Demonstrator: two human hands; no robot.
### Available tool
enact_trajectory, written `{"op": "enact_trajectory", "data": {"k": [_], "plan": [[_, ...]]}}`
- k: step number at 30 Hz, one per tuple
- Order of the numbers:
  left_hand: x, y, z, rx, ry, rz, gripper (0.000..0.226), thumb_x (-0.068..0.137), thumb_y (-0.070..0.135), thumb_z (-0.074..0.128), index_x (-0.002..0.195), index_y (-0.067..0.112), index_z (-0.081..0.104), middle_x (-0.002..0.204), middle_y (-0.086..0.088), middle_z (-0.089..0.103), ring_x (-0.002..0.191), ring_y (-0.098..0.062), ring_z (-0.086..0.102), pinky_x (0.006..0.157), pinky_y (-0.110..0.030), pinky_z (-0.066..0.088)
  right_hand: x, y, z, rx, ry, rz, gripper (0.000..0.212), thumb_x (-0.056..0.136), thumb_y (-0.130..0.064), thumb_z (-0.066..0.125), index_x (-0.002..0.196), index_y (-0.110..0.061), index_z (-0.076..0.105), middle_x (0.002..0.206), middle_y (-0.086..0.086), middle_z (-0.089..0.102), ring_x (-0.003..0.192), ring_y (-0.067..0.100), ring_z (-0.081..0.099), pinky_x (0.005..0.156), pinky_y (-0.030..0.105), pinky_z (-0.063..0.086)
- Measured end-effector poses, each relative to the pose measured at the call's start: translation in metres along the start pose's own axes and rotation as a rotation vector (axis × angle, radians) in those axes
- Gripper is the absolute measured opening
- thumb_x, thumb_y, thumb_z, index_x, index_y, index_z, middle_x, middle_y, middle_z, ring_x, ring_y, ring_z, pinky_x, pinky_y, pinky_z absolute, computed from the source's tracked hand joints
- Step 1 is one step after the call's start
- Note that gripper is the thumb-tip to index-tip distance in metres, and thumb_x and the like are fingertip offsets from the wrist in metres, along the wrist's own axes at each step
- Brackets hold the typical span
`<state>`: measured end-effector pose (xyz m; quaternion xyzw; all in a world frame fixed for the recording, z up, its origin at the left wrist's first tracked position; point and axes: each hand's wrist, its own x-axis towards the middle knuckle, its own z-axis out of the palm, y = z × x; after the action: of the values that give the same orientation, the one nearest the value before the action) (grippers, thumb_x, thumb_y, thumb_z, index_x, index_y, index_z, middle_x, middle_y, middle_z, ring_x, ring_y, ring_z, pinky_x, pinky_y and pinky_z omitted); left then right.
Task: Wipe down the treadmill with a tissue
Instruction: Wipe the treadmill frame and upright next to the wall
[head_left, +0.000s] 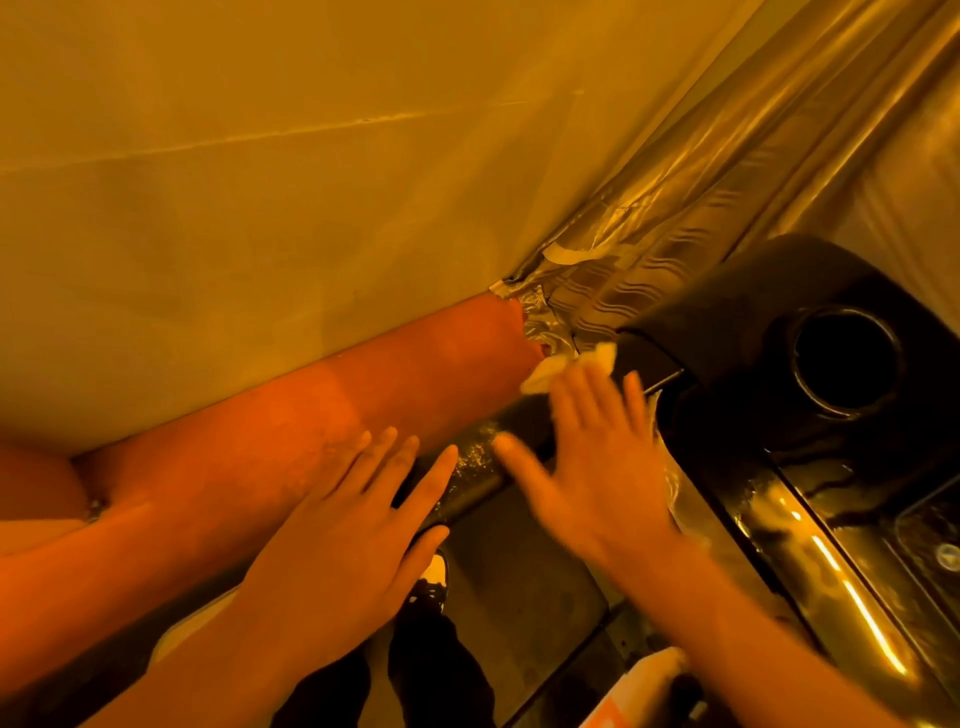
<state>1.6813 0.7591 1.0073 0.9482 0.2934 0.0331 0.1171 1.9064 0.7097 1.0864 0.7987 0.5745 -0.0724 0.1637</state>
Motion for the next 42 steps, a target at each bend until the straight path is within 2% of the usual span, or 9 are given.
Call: {"op": "enact_trajectory", "data": {"k": [4, 9, 12, 15, 20, 24, 29, 36, 42], "plan": [[-0.002, -0.001, 0.002, 0.009, 0.032, -0.007, 0.062, 0.105, 0.053, 0.027, 0.157, 0.020, 0.038, 0.145, -0.016, 0.060, 0.137, -0.038, 0.055, 0.110, -0.056, 0.047, -0.025, 0.004, 0.018, 0.021, 0.040, -0.085, 0.100, 0.093, -0.084, -0.004, 0.165, -0.017, 0.014, 0.173, 0.005, 0.007, 0.160, 0.021, -0.007, 0.129, 0.050, -0.006], [0.000, -0.002, 0.006, 0.037, 0.047, 0.016, 0.061, 0.106, 0.051, 0.028, 0.157, 0.019, 0.038, 0.145, -0.017, 0.059, 0.136, -0.038, 0.055, 0.115, -0.047, 0.026, 0.011, 0.025, 0.012, 0.033, 0.223, 0.286, 0.106, 0.094, -0.078, -0.012, 0.163, -0.004, 0.020, 0.171, 0.018, 0.015, 0.160, 0.030, 0.004, 0.129, 0.052, 0.000], [0.000, -0.001, 0.002, 0.037, 0.036, 0.010, 0.060, 0.107, 0.052, 0.026, 0.156, 0.019, 0.038, 0.145, -0.016, 0.060, 0.135, -0.037, 0.056, 0.115, -0.045, 0.025, -0.025, -0.030, 0.034, 0.179, 0.185, 0.102, 0.100, 0.095, -0.079, -0.006, 0.165, -0.009, 0.009, 0.173, 0.012, 0.000, 0.160, 0.027, -0.011, 0.129, 0.047, -0.005], [0.000, -0.001, -0.002, 0.047, 0.040, 0.011, 0.059, 0.108, 0.052, 0.022, 0.155, 0.019, 0.038, 0.143, -0.016, 0.062, 0.133, -0.036, 0.058, 0.119, -0.045, 0.033, -0.032, -0.011, 0.042, 0.158, 0.244, -0.003, 0.092, 0.101, -0.075, 0.001, 0.164, -0.012, 0.022, 0.172, 0.009, 0.014, 0.161, 0.023, 0.000, 0.130, 0.048, -0.002], [0.000, 0.000, -0.004, 0.053, 0.013, 0.013, 0.060, 0.111, 0.051, 0.016, 0.156, 0.018, 0.037, 0.143, -0.016, 0.061, 0.133, -0.036, 0.059, 0.113, -0.053, 0.039, 0.001, 0.023, 0.034, 0.103, 0.365, 0.326, 0.097, 0.100, -0.073, -0.001, 0.162, -0.001, 0.020, 0.170, 0.021, 0.014, 0.160, 0.032, 0.006, 0.129, 0.050, 0.002], [-0.001, 0.002, -0.009, 0.063, 0.017, 0.006, 0.056, 0.109, 0.050, 0.023, 0.155, 0.020, 0.032, 0.144, -0.016, 0.060, 0.134, -0.035, 0.058, 0.118, -0.052, 0.037, -0.026, -0.035, 0.056, 0.262, 0.376, 0.176, 0.097, 0.101, -0.073, 0.002, 0.162, 0.000, 0.019, 0.171, 0.021, 0.012, 0.160, 0.032, 0.005, 0.130, 0.048, 0.005], [-0.003, 0.003, -0.013, 0.109, 0.016, 0.001, 0.059, 0.107, 0.051, 0.033, 0.157, 0.019, 0.037, 0.145, -0.015, 0.060, 0.136, -0.035, 0.055, 0.120, -0.037, 0.018, -0.030, -0.022, 0.062, 0.281, 0.409, 0.084, 0.089, 0.103, -0.067, -0.004, 0.163, -0.009, 0.027, 0.171, 0.013, 0.020, 0.161, 0.026, 0.006, 0.129, 0.050, -0.001], [-0.035, -0.012, -0.029, 0.101, -0.063, -0.016, 0.065, 0.109, 0.058, 0.016, 0.160, 0.021, 0.031, 0.152, -0.017, 0.053, 0.140, -0.037, 0.052, 0.114, -0.051, 0.038, -0.030, -0.017, 0.063, 0.334, 0.411, 0.060, 0.086, 0.102, -0.065, -0.006, 0.163, -0.015, 0.029, 0.173, 0.008, 0.014, 0.161, 0.021, -0.004, 0.129, 0.054, -0.004], [-0.085, -0.041, -0.037, 0.039, -0.085, 0.076, 0.062, 0.109, 0.057, 0.018, 0.165, 0.029, 0.018, 0.169, -0.008, 0.027, 0.157, -0.029, 0.023, 0.125, -0.046, 0.024, -0.019, -0.017, 0.057, 0.324, 0.464, 0.085, 0.085, 0.102, -0.068, 0.003, 0.145, -0.014, 0.054, 0.171, 0.012, 0.022, 0.161, 0.027, 0.004, 0.129, 0.049, -0.005]]}}
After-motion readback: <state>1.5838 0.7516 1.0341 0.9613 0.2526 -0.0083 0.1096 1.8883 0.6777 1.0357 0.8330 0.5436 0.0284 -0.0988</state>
